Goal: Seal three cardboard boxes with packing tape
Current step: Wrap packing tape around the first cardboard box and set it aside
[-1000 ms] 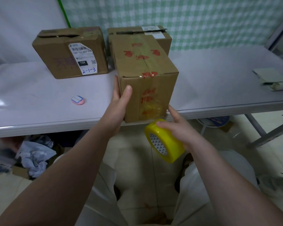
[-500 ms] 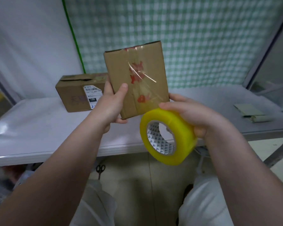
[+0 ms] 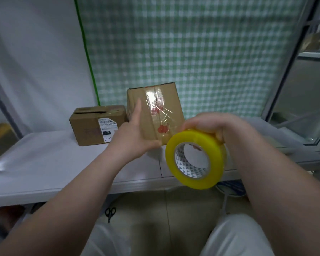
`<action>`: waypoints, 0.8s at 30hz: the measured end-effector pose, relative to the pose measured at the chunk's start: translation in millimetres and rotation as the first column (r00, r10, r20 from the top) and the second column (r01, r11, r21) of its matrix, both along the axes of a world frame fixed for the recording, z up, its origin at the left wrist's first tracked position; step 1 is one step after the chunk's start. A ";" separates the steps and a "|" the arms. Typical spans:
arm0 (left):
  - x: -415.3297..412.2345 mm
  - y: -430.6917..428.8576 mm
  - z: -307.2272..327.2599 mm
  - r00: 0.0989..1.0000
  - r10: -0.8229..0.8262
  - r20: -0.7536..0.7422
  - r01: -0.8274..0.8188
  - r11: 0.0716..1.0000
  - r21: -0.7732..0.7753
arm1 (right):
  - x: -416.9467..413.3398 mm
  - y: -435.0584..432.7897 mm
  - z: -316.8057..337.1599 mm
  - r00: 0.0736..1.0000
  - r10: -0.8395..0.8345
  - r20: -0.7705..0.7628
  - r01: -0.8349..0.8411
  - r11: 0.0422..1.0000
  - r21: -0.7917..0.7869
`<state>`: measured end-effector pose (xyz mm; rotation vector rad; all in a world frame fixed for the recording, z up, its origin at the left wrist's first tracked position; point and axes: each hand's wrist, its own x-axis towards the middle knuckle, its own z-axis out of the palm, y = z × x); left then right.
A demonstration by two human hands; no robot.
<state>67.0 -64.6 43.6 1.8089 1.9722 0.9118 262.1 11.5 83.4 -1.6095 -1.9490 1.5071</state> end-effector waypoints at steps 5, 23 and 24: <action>-11.3 17.3 1.0 0.970 0.036 0.241 -0.020 0.998 -0.068 | 2.4 7.2 5.6 0.990 -0.021 0.140 0.016 0.999 0.034; -59.0 87.3 12.1 0.754 0.235 0.614 0.016 0.927 -0.374 | -19.6 70.8 13.3 0.974 -0.037 0.224 0.051 0.997 -0.054; -60.1 90.4 13.0 0.744 0.236 0.625 0.020 0.927 -0.374 | -20.6 74.9 14.2 0.974 -0.034 0.226 0.047 0.998 -0.052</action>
